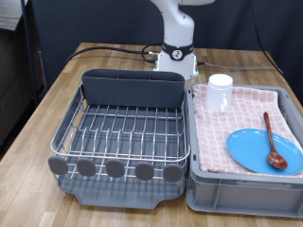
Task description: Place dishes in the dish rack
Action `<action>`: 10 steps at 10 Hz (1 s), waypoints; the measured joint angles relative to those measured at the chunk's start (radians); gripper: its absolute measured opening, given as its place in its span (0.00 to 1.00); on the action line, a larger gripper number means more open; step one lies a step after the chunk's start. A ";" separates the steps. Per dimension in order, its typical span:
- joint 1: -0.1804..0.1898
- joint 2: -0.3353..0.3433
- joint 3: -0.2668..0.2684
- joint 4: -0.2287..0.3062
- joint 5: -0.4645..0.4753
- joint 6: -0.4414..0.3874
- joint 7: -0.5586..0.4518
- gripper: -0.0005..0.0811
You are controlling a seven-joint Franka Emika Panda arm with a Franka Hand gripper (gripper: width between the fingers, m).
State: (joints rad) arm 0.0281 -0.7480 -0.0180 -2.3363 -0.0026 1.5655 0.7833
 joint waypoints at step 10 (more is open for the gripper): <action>0.020 0.245 0.189 0.070 0.110 0.285 0.249 0.99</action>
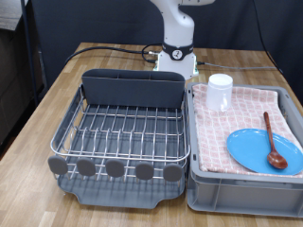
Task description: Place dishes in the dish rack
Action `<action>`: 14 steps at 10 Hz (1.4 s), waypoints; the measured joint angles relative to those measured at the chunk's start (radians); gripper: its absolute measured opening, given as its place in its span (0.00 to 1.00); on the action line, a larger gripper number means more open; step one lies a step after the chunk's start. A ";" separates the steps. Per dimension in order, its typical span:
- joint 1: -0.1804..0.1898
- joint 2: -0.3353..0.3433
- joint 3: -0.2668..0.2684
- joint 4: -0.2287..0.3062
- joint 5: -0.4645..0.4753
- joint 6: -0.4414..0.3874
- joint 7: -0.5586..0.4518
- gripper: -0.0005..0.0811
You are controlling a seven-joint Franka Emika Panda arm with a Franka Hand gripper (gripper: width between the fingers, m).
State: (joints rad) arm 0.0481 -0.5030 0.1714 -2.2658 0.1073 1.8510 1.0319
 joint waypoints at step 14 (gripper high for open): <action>-0.003 0.323 0.257 0.118 -0.124 0.243 0.344 0.99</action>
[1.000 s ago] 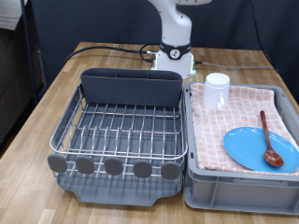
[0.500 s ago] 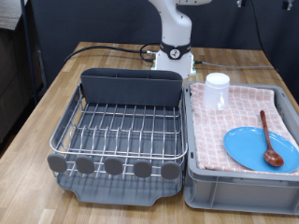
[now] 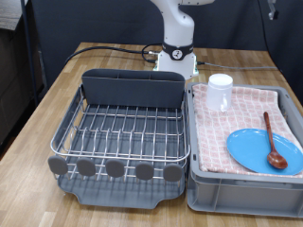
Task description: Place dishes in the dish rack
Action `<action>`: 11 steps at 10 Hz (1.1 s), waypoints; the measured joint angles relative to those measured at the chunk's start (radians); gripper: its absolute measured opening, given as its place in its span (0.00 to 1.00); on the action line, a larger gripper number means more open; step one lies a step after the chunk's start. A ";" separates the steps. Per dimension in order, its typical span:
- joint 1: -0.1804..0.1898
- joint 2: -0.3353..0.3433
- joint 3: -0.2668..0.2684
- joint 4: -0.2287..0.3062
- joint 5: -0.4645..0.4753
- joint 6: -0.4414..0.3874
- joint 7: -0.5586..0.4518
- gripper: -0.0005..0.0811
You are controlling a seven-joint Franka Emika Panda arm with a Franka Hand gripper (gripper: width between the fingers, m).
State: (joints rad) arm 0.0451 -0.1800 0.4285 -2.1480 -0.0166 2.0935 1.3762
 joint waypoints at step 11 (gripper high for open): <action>0.003 0.231 0.007 -0.055 -0.378 0.301 0.278 0.99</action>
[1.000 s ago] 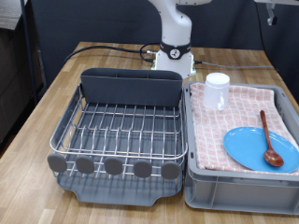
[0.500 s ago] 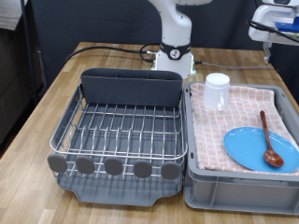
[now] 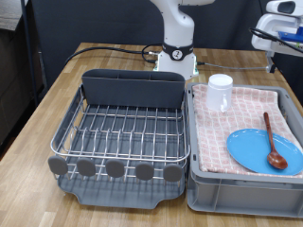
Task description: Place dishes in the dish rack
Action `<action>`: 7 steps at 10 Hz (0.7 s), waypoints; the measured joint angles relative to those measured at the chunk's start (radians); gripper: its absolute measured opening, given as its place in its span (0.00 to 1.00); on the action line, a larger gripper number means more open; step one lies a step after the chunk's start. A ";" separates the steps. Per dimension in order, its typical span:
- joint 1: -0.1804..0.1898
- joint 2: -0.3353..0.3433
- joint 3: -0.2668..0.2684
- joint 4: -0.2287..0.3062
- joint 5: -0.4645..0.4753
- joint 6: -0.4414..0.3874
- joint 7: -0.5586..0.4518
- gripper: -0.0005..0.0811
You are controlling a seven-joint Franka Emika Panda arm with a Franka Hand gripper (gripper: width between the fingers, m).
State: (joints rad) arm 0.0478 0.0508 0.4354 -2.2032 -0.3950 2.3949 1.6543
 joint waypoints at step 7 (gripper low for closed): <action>0.006 0.145 -0.027 -0.030 -0.219 0.200 0.170 0.99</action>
State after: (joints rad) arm 0.0541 0.1960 0.4081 -2.2329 -0.6145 2.5946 1.8244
